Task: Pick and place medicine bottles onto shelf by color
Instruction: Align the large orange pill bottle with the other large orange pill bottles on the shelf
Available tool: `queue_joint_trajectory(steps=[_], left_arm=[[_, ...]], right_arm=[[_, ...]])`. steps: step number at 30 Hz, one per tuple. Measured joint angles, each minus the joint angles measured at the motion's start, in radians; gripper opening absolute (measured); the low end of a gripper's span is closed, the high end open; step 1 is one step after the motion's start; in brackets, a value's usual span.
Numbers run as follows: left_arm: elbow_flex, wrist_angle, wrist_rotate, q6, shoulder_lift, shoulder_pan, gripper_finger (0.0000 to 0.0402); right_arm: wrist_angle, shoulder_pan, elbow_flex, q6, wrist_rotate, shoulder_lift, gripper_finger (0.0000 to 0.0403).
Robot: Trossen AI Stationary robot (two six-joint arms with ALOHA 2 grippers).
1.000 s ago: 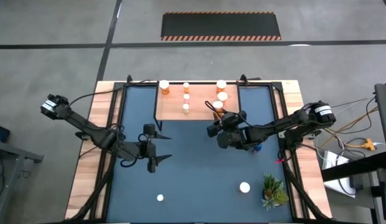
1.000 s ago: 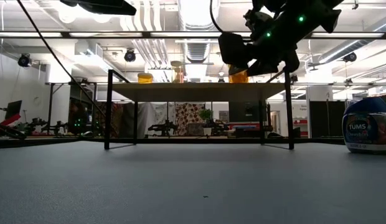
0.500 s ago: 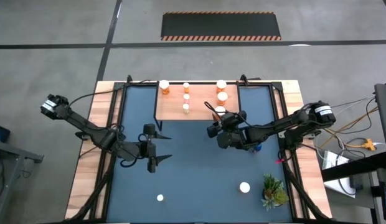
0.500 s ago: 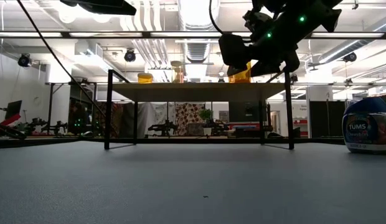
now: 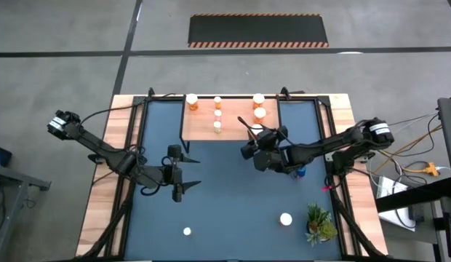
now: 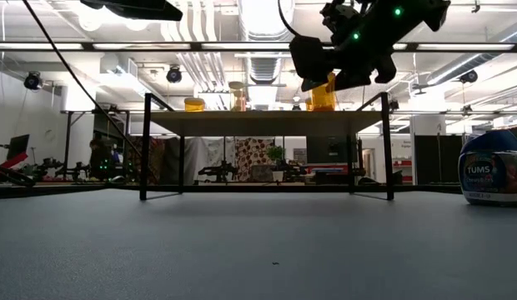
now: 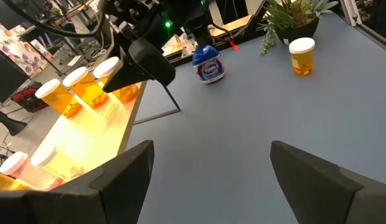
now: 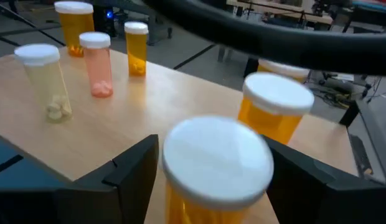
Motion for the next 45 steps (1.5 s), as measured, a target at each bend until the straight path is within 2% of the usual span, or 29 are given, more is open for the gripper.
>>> queue_joint_trajectory(steps=[14,26,31,35,37,38,41,45], left_arm=[[-0.001,0.002,0.000,0.000,0.000,-0.001,0.0304],[-0.002,0.002,0.000,0.000,0.000,-0.001,0.0304],[-0.005,0.002,0.000,-0.001,0.000,-0.001,0.0304],[-0.009,0.001,0.000,-0.001,0.000,-0.001,0.0304],[-0.010,0.000,0.000,-0.001,0.000,-0.001,0.0304],[-0.010,0.000,0.000,-0.001,0.000,-0.001,0.0304],[-0.010,0.000,0.000,-0.001,0.000,-0.001,0.0304],[-0.010,0.000,0.000,-0.001,0.000,-0.001,0.0304]], right_arm=[[-0.016,-0.042,0.015,-0.069,0.000,-0.007,0.0238],[-0.017,-0.041,0.076,-0.192,0.000,-0.007,0.0236],[-0.054,-0.018,0.151,-0.271,-0.007,-0.007,0.0235],[-0.229,0.009,0.281,-0.302,-0.011,-0.007,0.0234],[-0.355,0.012,0.366,-0.289,-0.075,-0.007,0.0228],[-0.431,0.010,0.410,-0.267,-0.142,-0.007,0.0220],[-0.615,-0.036,0.530,-0.209,-0.418,-0.006,0.0181],[-0.806,-0.117,0.623,-0.183,-0.734,-0.002,0.0098]])
